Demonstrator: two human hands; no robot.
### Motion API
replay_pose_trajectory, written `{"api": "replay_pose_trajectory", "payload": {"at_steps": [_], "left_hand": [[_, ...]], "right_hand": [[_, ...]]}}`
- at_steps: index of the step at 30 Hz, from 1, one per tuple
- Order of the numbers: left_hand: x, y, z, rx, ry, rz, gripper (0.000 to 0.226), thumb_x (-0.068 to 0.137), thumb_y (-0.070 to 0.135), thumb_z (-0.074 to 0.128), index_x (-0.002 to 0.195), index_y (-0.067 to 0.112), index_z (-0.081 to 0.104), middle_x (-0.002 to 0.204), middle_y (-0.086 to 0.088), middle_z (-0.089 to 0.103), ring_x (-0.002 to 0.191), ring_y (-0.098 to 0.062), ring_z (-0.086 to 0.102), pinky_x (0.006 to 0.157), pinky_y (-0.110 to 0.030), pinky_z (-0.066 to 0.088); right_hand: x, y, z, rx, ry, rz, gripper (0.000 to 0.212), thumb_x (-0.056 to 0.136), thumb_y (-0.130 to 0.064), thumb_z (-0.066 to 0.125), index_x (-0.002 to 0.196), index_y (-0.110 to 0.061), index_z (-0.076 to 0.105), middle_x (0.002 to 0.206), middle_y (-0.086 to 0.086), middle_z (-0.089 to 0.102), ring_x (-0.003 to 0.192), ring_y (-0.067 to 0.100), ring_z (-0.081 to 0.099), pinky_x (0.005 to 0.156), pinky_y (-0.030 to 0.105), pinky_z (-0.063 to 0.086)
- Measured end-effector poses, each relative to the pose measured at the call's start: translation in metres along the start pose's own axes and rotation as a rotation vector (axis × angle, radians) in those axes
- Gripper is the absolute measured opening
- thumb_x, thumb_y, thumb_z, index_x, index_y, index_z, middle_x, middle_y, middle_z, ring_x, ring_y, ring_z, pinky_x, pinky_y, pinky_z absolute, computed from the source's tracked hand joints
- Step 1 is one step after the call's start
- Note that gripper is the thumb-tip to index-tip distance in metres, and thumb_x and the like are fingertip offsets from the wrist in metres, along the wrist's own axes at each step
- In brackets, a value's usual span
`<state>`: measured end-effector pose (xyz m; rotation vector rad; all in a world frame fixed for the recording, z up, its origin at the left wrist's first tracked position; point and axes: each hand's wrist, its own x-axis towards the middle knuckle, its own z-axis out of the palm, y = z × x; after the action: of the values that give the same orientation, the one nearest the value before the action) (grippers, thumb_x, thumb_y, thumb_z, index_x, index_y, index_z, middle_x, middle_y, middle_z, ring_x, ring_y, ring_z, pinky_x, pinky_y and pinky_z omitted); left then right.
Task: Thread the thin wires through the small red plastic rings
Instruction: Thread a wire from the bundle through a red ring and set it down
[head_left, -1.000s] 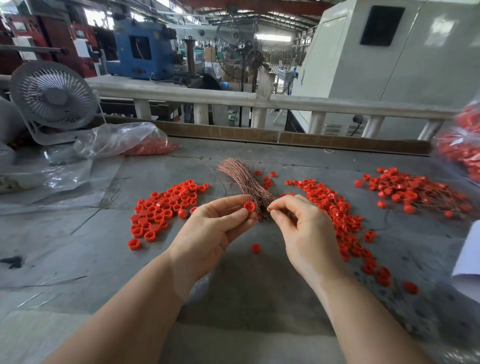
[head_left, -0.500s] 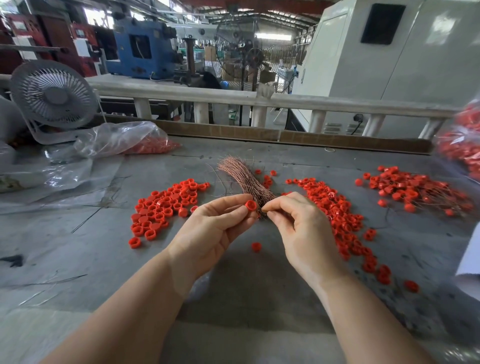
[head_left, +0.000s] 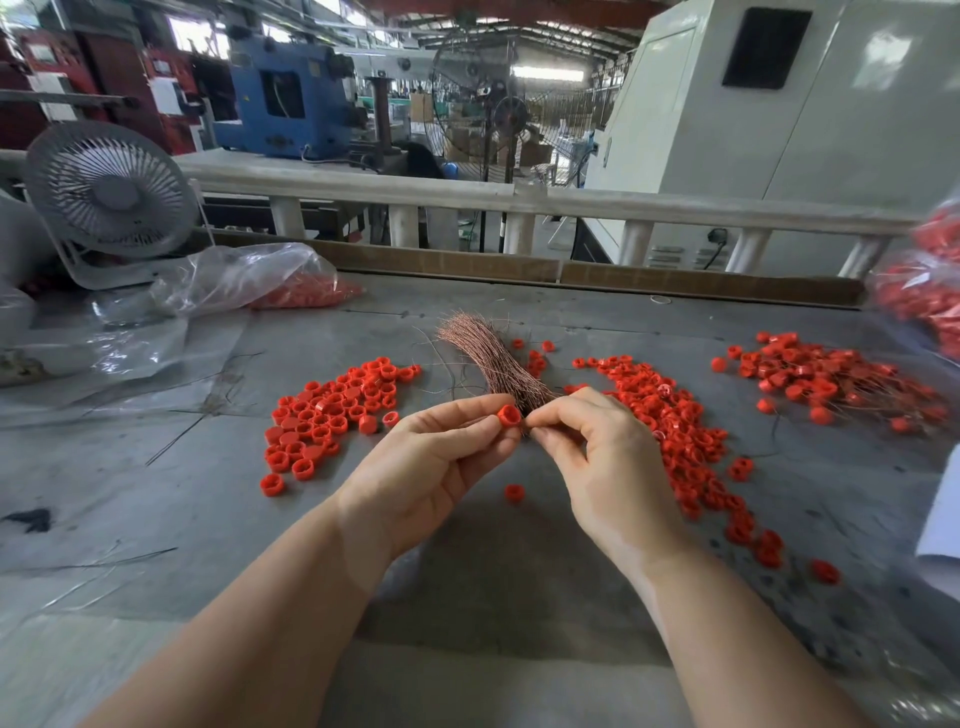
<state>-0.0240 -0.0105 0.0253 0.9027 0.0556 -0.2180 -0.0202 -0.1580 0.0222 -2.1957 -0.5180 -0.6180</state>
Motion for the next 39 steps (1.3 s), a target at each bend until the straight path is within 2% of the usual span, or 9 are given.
{"api": "replay_pose_trajectory", "payload": {"at_steps": [7, 12, 21, 39], "left_hand": [[0.0004, 0.0014, -0.0007, 0.016, 0.001, -0.012, 0.019, 0.069, 0.006, 0.059, 0.077, 0.003, 0.075, 0.078, -0.012, 0.07, 0.069, -0.013, 0.063, 0.06, -0.018, 0.055], [-0.0005, 0.0018, -0.0012, 0.005, -0.007, -0.016, 0.019, 0.067, 0.007, 0.06, 0.078, 0.002, 0.075, 0.08, -0.012, 0.071, 0.07, -0.013, 0.068, 0.062, -0.019, 0.056], [-0.0012, 0.0013, -0.0015, -0.021, 0.023, -0.01, 0.017, 0.066, 0.002, 0.059, 0.074, 0.0, 0.075, 0.075, -0.012, 0.07, 0.068, -0.013, 0.069, 0.06, -0.019, 0.056], [-0.0049, 0.0021, 0.0027, -0.075, -0.008, -0.027, 0.023, 0.066, -0.002, 0.056, 0.078, 0.001, 0.075, 0.079, -0.013, 0.071, 0.071, -0.014, 0.07, 0.063, -0.02, 0.057]], "right_hand": [[-0.0001, -0.0001, -0.0001, -0.007, -0.003, 0.002, 0.008, 0.083, -0.005, 0.065, 0.086, -0.009, 0.072, 0.082, 0.002, 0.063, 0.085, 0.02, 0.057, 0.079, 0.037, 0.045], [0.0001, 0.0, 0.0001, -0.01, -0.002, 0.003, 0.009, 0.083, -0.004, 0.065, 0.087, -0.009, 0.072, 0.083, 0.002, 0.064, 0.086, 0.02, 0.057, 0.08, 0.036, 0.046], [0.0001, -0.0008, 0.0006, 0.002, 0.02, 0.011, 0.008, 0.082, -0.004, 0.066, 0.085, -0.01, 0.072, 0.08, -0.001, 0.062, 0.083, 0.018, 0.057, 0.078, 0.034, 0.046], [0.0002, 0.0027, 0.0028, 0.08, 0.025, 0.057, 0.011, 0.084, -0.005, 0.064, 0.086, -0.014, 0.072, 0.082, -0.003, 0.065, 0.081, 0.015, 0.06, 0.078, 0.034, 0.048]]}}
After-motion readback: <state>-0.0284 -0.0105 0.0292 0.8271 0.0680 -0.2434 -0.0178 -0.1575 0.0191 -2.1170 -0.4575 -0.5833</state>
